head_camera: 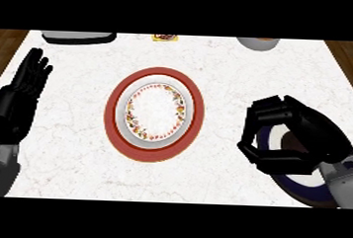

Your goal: Pick the lemon from the plate and place it in the plate

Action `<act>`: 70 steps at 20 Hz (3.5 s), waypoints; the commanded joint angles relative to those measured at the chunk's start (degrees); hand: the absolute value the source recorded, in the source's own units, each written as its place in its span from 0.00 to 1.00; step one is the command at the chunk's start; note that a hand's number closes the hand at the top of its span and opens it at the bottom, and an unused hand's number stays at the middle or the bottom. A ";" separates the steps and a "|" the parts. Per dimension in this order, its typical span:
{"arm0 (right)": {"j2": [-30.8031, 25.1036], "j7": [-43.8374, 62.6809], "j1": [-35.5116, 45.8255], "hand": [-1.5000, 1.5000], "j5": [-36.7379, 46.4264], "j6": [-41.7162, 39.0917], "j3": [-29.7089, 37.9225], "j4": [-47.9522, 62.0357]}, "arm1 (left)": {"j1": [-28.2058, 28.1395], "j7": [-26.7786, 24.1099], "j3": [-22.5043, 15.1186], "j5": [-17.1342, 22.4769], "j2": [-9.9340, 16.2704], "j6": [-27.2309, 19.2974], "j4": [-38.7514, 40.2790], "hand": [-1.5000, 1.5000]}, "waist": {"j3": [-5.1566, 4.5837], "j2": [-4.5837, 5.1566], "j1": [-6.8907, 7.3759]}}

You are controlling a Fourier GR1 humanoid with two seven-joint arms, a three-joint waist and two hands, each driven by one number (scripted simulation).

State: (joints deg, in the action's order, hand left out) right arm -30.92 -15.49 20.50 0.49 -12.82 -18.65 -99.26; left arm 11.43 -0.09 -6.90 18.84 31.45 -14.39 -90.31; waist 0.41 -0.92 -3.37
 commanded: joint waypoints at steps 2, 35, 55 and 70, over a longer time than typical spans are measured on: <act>-0.14 -23.48 -18.08 0.00 3.58 2.28 -1.92 3.45 | 1.62 0.52 -0.68 -0.06 0.76 2.27 -0.15 0.50 | 0.10 1.24 0.19; -27.32 -28.06 -26.10 0.00 24.21 4.23 15.74 16.32 | 5.14 0.97 -0.15 -4.50 -4.14 7.23 3.23 0.50 | -0.42 1.08 3.51; -13.13 -24.54 -9.88 0.00 45.07 6.63 15.69 37.69 | 4.87 5.72 6.97 -8.76 -7.19 12.42 -0.51 0.50 | -0.39 0.99 3.68; -3.68 -28.63 1.90 1.00 53.25 12.37 16.72 55.96 | 5.14 7.72 7.88 -12.18 -11.36 14.59 -1.48 0.50 | -0.36 1.10 4.00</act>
State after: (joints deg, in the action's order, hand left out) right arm -37.35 -41.23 17.51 54.59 -0.54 -2.95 -48.51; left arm 15.34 6.35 1.29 7.42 20.82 0.08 -92.25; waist -0.21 0.00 0.33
